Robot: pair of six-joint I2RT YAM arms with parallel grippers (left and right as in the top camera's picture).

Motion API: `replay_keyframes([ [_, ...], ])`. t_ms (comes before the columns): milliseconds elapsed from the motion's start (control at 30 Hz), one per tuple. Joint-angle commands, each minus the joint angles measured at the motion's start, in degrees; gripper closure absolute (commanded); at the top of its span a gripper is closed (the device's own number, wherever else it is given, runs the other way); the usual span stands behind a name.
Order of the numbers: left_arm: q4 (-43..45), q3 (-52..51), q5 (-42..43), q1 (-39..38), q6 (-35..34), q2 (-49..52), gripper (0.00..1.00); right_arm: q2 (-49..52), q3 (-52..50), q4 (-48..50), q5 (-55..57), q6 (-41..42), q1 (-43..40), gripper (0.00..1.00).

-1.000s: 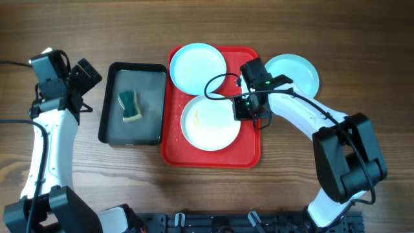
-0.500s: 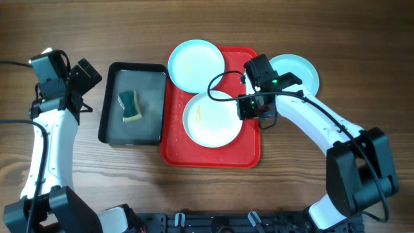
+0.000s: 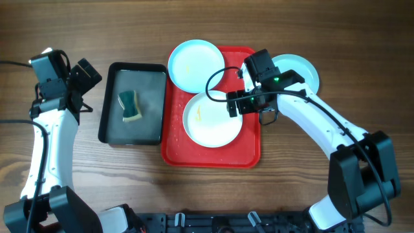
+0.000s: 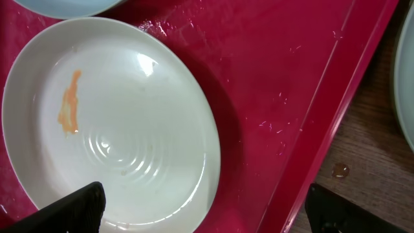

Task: Clean dirty plates on tray and stack at the side

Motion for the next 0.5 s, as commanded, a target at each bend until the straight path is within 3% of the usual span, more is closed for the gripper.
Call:
replay_keyframes([
  [0, 6.0, 1.1, 0.3, 0.2, -0.3, -0.5, 0.0, -1.5, 1.1, 0.2, 0.6, -0.3, -0.2, 0.01],
  [167, 6.4, 1.1, 2.3, 0.1, -0.8, -0.5, 0.0, -1.5, 1.1, 0.9, 0.6, -0.3, -0.2, 0.0],
  [333, -5.9, 1.1, 29.5, 0.0, -5.0, -0.4, 0.0, -1.5, 1.1, 1.1, 0.6, -0.2, -0.2, 0.0],
  [467, -7.4, 1.1, 32.7, -0.1, -5.0, -0.4, 0.0, -1.5, 1.1, 1.1, 0.6, -0.3, -0.2, 0.0],
])
